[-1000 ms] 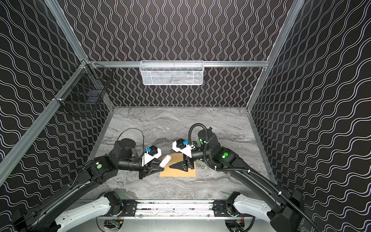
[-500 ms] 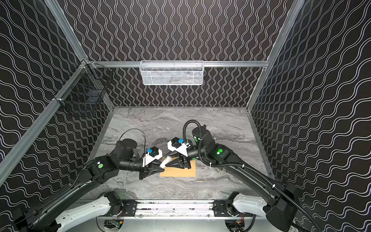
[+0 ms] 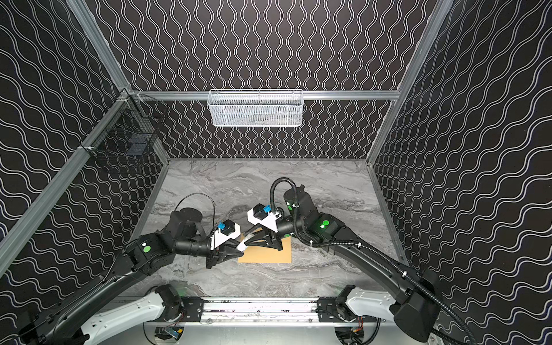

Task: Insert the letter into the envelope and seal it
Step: 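Grasp the cap of the white tube with the right gripper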

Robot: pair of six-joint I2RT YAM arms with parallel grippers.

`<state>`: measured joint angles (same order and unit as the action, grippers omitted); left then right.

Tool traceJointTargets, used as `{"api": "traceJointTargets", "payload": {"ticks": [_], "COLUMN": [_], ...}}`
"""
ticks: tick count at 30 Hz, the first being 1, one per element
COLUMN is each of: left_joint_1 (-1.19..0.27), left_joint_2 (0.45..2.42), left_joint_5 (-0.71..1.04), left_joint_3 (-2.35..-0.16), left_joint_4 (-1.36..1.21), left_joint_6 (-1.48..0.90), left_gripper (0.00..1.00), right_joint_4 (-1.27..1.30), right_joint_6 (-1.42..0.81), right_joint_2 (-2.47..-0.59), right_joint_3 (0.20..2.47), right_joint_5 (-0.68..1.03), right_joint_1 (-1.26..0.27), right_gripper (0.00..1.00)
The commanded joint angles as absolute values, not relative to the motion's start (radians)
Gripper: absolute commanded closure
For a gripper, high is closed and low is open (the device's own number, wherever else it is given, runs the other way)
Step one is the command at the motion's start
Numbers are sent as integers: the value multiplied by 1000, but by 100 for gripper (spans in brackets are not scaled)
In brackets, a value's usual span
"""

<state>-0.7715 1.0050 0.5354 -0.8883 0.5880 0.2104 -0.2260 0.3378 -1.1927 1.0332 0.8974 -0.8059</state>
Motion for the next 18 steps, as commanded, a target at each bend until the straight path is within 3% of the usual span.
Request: {"api": "traceJointTargets", "payload": {"ticks": [1,2,5,11,18], "left_joint_1": [-769,-770,-777,-814,-886], "left_joint_2": [979,974,959,927,993], "left_joint_5": [455,422,403,362,314], "left_joint_3": [-876,-870,-864,-862,-906], "left_joint_4": [500,486,470,444,440], "left_joint_6": [143,112,110,169,260], "left_gripper": [42,33,30,30,35], "right_joint_4": [-164,-123,43,212,265], "right_joint_6": [268,217,70,-106,-144], "right_joint_2": [-1175,-1163,-1118,-1050,-1011], "right_joint_3": [1014,1004,905,792,750], "right_joint_5": [877,852,796,667,620], "right_joint_1": [-809,-808,-807,-808,-808], "right_gripper": [85,85,86,88,88]}}
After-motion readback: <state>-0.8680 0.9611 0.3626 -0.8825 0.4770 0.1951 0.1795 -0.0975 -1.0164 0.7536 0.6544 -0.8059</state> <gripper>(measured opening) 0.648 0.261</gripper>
